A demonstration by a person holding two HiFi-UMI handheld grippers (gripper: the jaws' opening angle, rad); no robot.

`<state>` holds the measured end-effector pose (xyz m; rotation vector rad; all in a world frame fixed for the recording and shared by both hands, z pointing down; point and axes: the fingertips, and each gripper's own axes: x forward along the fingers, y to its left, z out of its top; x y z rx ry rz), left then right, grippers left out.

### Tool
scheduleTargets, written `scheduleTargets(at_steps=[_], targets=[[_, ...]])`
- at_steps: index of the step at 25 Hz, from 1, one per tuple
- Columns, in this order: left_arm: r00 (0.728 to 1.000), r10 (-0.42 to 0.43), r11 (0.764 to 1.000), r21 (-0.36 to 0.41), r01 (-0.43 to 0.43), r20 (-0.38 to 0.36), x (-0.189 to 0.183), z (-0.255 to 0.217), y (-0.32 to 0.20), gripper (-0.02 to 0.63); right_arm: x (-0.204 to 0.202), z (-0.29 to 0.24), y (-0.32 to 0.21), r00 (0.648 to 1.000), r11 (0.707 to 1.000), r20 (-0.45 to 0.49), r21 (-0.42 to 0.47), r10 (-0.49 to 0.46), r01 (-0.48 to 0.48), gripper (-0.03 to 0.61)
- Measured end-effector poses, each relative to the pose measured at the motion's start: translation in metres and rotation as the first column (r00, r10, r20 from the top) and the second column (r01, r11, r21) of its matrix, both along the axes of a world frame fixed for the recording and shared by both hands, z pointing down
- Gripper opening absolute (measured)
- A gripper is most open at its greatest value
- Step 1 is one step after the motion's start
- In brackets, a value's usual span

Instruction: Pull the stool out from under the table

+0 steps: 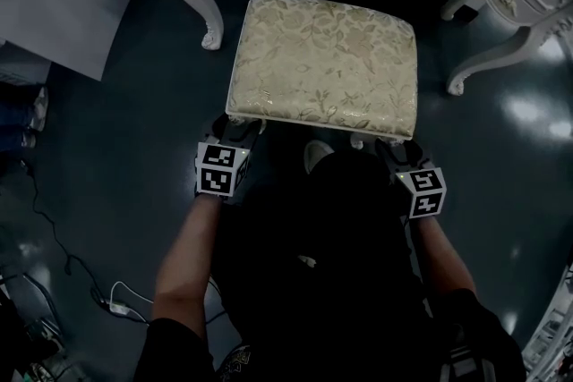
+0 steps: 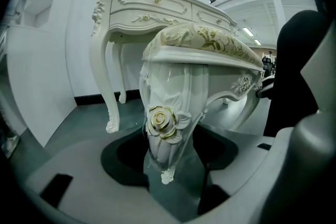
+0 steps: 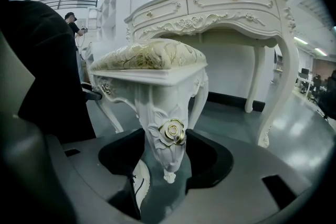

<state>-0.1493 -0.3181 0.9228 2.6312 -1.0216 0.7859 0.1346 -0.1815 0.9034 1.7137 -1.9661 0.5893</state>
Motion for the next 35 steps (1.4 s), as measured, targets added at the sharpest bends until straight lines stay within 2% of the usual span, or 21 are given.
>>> scheduleTargets(at_steps=[10, 14, 16, 17, 18, 20, 21, 24, 26, 29, 33, 35], targets=[[0.999, -0.044, 0.999, -0.03, 0.043, -0.008, -0.004, 0.003, 0.0, 0.272, 0.0, -0.002, 0.003, 1.0, 1.0, -0.003, -0.005, -0.028, 0.028, 0.261], [0.997, -0.059, 0.997, -0.042, 0.057, -0.045, -0.013, -0.008, 0.011, 0.253, 0.004, -0.016, 0.016, 0.999, 0.999, -0.017, -0.005, -0.052, 0.052, 0.217], [0.998, -0.047, 0.999, -0.003, 0.046, -0.045, -0.022, -0.018, 0.016, 0.214, 0.008, -0.032, 0.026, 0.998, 0.998, -0.037, 0.022, -0.058, 0.059, 0.148], [0.998, -0.044, 0.999, 0.024, 0.046, -0.045, -0.027, -0.025, 0.018, 0.159, 0.011, -0.041, 0.031, 0.997, 0.997, -0.046, 0.043, -0.056, 0.058, 0.073], [0.998, -0.044, 0.998, 0.05, 0.046, -0.048, -0.032, -0.034, 0.02, 0.115, 0.013, -0.053, 0.035, 0.998, 0.996, -0.048, 0.068, -0.05, 0.053, 0.031], [0.996, -0.055, 0.993, 0.098, 0.061, -0.066, -0.043, -0.053, 0.023, 0.008, 0.017, -0.081, 0.038, 0.998, 0.991, -0.046, 0.126, -0.04, 0.045, 0.028], [0.995, -0.07, 0.989, 0.121, 0.079, -0.076, -0.05, -0.065, 0.024, 0.008, 0.018, -0.098, 0.035, 0.998, 0.986, -0.047, 0.16, -0.041, 0.048, 0.028], [0.983, -0.127, 0.973, 0.175, 0.15, -0.133, -0.072, -0.099, 0.023, 0.008, 0.012, -0.153, 0.012, 0.996, 0.959, -0.055, 0.269, -0.076, 0.088, 0.028], [0.973, -0.149, 0.963, 0.2, 0.183, -0.176, -0.079, -0.122, 0.016, 0.008, 0.001, -0.184, -0.016, 0.99, 0.931, -0.059, 0.336, -0.127, 0.14, 0.028], [0.965, -0.165, 0.953, 0.218, 0.21, -0.206, -0.078, -0.152, 0.004, 0.008, -0.023, -0.211, -0.061, 0.972, 0.89, -0.078, 0.393, -0.22, 0.233, 0.028], [0.952, -0.203, 0.958, 0.157, 0.241, -0.227, -0.064, -0.193, 0.003, 0.008, -0.052, -0.234, -0.105, 0.947, 0.892, -0.049, 0.326, -0.316, 0.314, 0.028], [0.955, -0.209, 0.963, 0.127, 0.239, -0.209, -0.057, -0.221, 0.011, 0.008, -0.068, -0.256, -0.111, 0.933, 0.897, -0.011, 0.268, -0.361, 0.35, 0.028]])
